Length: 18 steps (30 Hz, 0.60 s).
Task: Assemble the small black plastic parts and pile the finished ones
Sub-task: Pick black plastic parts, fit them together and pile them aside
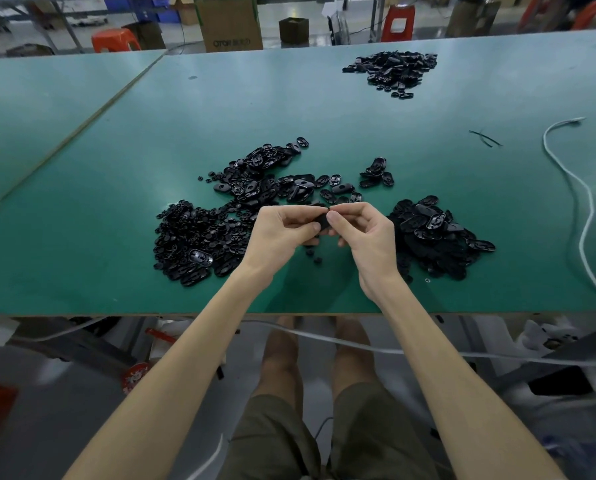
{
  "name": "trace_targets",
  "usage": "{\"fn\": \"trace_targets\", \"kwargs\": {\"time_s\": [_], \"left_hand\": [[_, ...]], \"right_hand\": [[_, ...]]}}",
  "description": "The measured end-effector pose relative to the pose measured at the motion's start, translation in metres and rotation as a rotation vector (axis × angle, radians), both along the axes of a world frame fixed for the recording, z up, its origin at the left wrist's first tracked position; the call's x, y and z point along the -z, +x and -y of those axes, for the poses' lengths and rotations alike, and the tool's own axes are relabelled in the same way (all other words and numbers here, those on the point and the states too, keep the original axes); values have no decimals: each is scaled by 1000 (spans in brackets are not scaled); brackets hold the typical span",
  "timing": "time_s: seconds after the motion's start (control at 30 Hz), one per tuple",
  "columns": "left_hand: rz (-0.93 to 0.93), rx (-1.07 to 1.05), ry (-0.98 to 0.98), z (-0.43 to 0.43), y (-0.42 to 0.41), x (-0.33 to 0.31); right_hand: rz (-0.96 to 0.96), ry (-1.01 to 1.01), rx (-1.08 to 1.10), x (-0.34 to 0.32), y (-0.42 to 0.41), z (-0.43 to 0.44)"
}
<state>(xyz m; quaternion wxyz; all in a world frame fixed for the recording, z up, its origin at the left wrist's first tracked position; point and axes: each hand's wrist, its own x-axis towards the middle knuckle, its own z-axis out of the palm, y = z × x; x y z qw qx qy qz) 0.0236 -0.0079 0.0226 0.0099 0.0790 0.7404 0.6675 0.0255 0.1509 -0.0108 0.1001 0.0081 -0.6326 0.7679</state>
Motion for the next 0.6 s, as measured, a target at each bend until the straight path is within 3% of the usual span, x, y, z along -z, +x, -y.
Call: {"fn": "trace_targets", "kwargs": {"time_s": [0.6], "left_hand": [[59,-14,72,2,3,3]], "right_hand": [[14,10,-20,0,-1,0]]}}
